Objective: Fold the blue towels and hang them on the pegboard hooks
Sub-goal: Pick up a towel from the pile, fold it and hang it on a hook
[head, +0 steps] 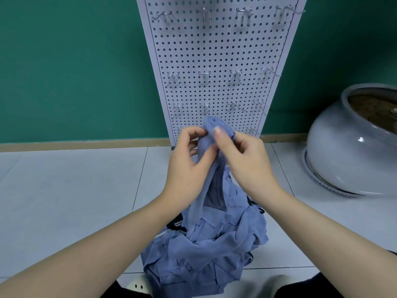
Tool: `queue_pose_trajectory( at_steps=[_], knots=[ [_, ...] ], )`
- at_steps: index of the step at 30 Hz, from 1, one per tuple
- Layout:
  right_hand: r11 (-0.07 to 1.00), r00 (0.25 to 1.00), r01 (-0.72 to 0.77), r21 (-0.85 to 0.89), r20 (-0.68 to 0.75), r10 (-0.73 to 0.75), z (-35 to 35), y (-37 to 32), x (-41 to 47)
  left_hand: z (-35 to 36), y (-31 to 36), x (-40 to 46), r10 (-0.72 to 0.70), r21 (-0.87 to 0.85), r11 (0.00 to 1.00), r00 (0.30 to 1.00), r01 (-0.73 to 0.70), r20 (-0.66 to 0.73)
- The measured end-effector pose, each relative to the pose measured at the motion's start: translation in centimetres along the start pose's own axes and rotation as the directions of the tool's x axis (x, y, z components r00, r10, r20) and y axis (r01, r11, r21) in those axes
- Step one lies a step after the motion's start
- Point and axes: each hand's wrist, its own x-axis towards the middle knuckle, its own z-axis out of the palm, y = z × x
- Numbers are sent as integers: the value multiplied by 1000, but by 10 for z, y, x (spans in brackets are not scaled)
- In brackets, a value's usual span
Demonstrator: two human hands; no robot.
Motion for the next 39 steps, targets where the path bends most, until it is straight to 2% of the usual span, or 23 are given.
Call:
queue_pose_trajectory(
  at_steps=[2, 4, 7, 10, 15, 19, 23, 26, 28, 32, 34, 36, 37, 39],
  knots=[
    [999, 999, 31, -23, 41, -30, 0, -2, -1, -1, 0, 2, -27, -21, 999, 1000, 27, -11],
    [998, 998, 58, -16, 21, -58, -3, 0, 2, -1, 3, 3, -109, -117, 987, 994, 110, 14],
    [997, 997, 75, -7, -7, -75, -9, -6, 8, -5, 7, 5, -230, -252, 929, 957, 270, 178],
    [994, 997, 77, 76, -5, -76, -16, -14, 13, -5, 3, 5, -269, -216, 914, 911, 344, 313],
    [957, 997, 39, 288, 57, -58, -23, -23, 19, 3, -2, -1, -339, -176, 897, 886, 406, 318],
    [870, 998, -1, 493, 58, -32, -31, -41, 23, 6, -2, -4, -364, -103, 907, 884, 408, 294],
    [825, 998, 0, 565, 51, -36, -45, -54, 29, 12, -3, -11, -355, -69, 918, 888, 390, 290],
    [786, 1000, 19, 618, -28, -2, -60, -59, 36, 12, -9, -16, -379, 13, 919, 875, 394, 301],
    [777, 995, 48, 627, -96, 16, -72, -59, 42, 11, -14, -19, -389, 34, 917, 871, 398, 300],
    [869, 973, 60, 492, -222, 58, -85, -46, 49, 9, -21, -16, -353, 80, 935, 900, 345, 256],
    [895, 964, 6, 446, -239, 113, -87, -42, 49, 5, -25, -9, -352, 187, 933, 889, 308, 291],
    [901, 963, -56, 431, -216, 162, -85, -40, 47, 0, -27, -2, -388, 310, 908, 846, 283, 366],
    [895, 963, -81, 438, -196, 183, -82, -40, 45, -2, -26, 1, -382, 319, 911, 825, 261, 417],
    [882, 967, -116, 457, -151, 205, -74, -39, 41, -2, -22, 9, -309, 177, 951, 795, 253, 522]
  ],
)
